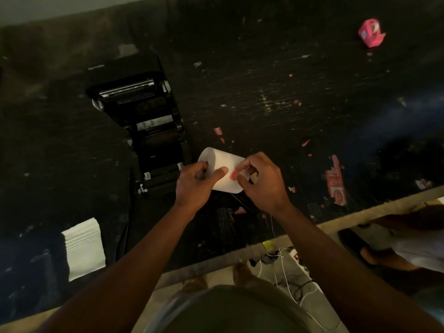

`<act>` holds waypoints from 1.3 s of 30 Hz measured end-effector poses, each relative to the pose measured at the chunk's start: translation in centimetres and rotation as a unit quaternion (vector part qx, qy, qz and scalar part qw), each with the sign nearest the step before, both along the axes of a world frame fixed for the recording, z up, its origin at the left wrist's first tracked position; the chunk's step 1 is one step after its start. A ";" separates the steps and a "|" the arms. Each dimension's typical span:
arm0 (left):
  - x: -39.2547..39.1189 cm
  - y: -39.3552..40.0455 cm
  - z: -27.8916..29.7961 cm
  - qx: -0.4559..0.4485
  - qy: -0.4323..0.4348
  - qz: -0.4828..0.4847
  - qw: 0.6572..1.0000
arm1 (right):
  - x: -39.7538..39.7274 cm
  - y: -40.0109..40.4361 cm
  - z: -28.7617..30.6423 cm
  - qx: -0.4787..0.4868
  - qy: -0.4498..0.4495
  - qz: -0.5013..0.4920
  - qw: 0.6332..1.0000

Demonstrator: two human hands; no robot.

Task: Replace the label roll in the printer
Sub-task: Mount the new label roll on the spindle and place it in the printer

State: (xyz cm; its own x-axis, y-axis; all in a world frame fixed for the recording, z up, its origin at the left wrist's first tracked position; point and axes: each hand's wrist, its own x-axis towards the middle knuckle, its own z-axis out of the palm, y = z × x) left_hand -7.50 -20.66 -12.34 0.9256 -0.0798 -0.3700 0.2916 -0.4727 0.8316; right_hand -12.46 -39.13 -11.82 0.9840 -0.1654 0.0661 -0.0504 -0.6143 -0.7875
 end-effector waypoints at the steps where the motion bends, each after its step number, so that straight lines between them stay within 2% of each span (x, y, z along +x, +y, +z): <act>1: 0.0 0.0 0.0 0.002 -0.001 -0.002 1.000 | 0.0 0.0 0.0 0.000 0.006 0.002 1.000; 6: 0.2 0.1 0.2 -0.006 0.026 0.019 0.999 | -1.4 0.1 0.1 -0.019 0.013 0.026 0.999; 8: 0.5 0.4 0.2 -0.020 0.028 0.038 0.999 | -2.3 -0.6 -0.4 0.000 0.018 -0.005 1.000; 10: 0.7 0.8 0.3 -0.042 0.033 0.056 0.997 | -2.8 -2.3 -1.5 0.007 0.064 -0.067 0.996; 13: 0.8 1.1 0.5 -0.061 0.043 0.065 0.995 | -2.7 -4.7 -4.0 -0.006 0.186 -0.121 0.975; 19: 1.0 1.1 2.0 -0.126 0.049 0.085 0.987 | -1.0 -4.6 -7.3 -0.107 0.251 -0.078 0.959; 25: 1.6 2.3 3.9 -0.196 0.075 0.106 0.972 | -0.3 -4.1 -7.6 -0.106 0.260 -0.067 0.957; 28: 1.8 3.0 4.5 -0.221 0.076 0.116 0.965 | 0.4 -3.4 -7.1 -0.169 0.186 0.002 0.968; 30: 1.6 3.4 4.8 -0.233 0.083 0.131 0.960 | 1.6 -2.2 -6.6 -0.195 0.105 0.091 0.971; 31: 1.6 3.6 5.0 -0.239 0.086 0.138 0.957 | 2.4 -1.4 -6.3 -0.208 0.095 0.156 0.961; 33: 1.4 4.0 5.2 -0.254 0.091 0.154 0.951 | 4.2 0.3 -5.9 -0.262 0.129 0.292 0.911; 35: 1.1 4.6 5.3 -0.275 0.101 0.168 0.941 | 5.5 1.6 -5.6 -0.313 0.183 0.369 0.856; 37: 0.9 5.3 5.1 -0.303 0.124 0.188 0.926 | 6.5 2.2 -5.4 -0.296 0.227 0.376 0.848; 39: 0.8 6.0 4.8 -0.339 0.147 0.212 0.905 | 7.0 2.2 -5.0 -0.265 0.250 0.350 0.863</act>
State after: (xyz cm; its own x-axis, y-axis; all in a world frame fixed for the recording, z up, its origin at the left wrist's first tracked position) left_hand -6.68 -14.66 -7.56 0.7957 -0.0424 -0.6043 0.5833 0.3230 0.7453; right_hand -5.43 -36.89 -16.78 0.7574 0.4045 -0.5125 0.2272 -0.8992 -0.3739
